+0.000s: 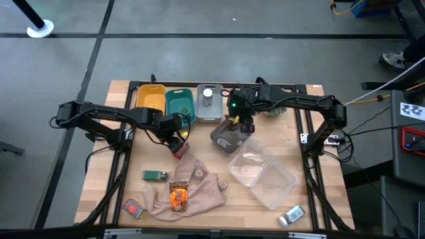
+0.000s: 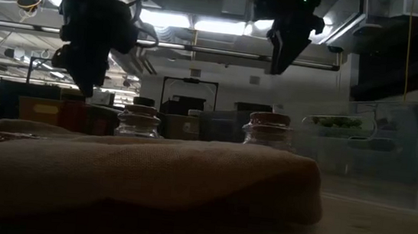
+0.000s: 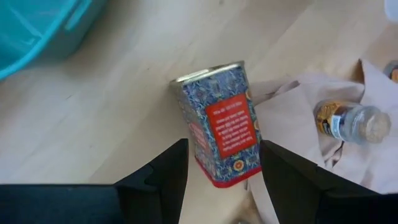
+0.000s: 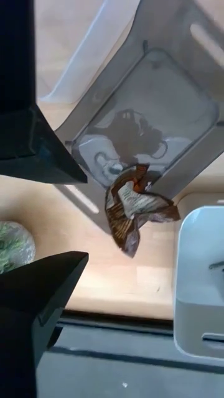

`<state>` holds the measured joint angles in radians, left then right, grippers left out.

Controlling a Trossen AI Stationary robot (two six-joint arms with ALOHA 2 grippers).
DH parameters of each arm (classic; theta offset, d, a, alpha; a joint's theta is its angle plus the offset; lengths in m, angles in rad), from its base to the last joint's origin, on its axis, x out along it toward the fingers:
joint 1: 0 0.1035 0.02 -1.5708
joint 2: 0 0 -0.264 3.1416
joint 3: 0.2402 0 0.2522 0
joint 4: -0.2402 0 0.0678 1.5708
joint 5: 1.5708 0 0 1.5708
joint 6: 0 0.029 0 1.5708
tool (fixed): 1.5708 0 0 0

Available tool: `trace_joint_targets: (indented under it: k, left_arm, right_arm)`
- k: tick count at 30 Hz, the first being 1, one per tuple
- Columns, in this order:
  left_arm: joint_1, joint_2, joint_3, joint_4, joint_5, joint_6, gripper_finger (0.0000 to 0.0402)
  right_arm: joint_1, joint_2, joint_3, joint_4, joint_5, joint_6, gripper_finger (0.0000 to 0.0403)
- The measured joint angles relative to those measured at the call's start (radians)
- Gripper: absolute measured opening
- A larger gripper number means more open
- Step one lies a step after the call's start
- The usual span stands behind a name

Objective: Sort spices by type
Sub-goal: Put the top red seasoning can into the left transparent bin

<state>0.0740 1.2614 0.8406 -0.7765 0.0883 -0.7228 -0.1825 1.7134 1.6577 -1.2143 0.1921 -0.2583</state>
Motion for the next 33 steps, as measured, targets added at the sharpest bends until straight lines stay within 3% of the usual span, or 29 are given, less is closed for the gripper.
trace_joint_targets:
  k: [8, 17, 33]
  left_arm:
    - [-0.129, 0.000, 0.000, -0.047, 0.000, 0.049, 0.0182]
    - [-0.259, 0.000, 0.000, -0.052, -0.021, 0.016, 0.0182]
    - [-0.216, 0.027, 0.000, -0.056, -0.014, -0.063, 0.0182]
  right_arm:
    - [0.000, 0.000, 0.000, 0.070, -0.105, -0.001, 0.0186]
    - [0.000, 0.000, 0.000, 0.071, -0.107, -0.001, 0.0186]
    - [0.000, 0.000, 0.000, 0.067, -0.107, -0.001, 0.0186]
